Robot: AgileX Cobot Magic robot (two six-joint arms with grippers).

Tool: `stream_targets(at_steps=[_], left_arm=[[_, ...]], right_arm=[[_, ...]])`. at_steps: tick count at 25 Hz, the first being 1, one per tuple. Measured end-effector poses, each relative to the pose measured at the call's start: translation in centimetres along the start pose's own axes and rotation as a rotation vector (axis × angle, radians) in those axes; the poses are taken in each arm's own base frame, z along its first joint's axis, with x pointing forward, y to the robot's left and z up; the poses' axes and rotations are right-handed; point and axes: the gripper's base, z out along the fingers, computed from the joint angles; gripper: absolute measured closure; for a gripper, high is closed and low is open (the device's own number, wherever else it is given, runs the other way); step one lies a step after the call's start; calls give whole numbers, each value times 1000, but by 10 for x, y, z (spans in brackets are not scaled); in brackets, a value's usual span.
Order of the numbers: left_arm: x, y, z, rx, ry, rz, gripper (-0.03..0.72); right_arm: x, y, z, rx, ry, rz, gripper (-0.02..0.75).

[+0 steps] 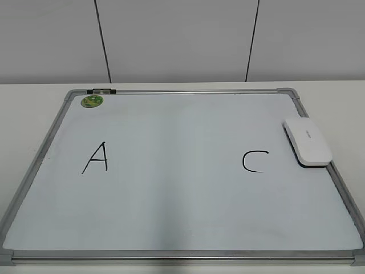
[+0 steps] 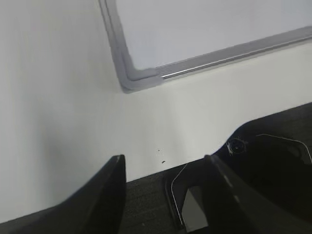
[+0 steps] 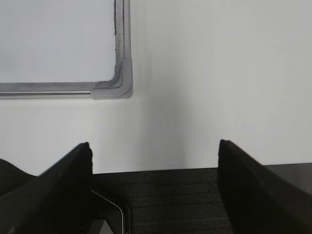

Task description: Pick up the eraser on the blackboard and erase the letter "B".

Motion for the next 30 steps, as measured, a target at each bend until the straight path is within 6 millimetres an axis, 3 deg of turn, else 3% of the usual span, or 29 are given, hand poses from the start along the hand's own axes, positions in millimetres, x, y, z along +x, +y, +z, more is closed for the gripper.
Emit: stream_targets(at_steps=[10, 21, 30], left_arm=[[5, -2, -8, 1, -59, 13, 312], [41, -6, -47, -18, -379, 37, 321], [58, -7, -57, -131, -503, -66, 324]], right_arm=[[3, 0, -4, 1, -34, 8, 147], [27, -2, -29, 36, -244, 56, 147], [42, -2, -40, 44, -360, 67, 148]])
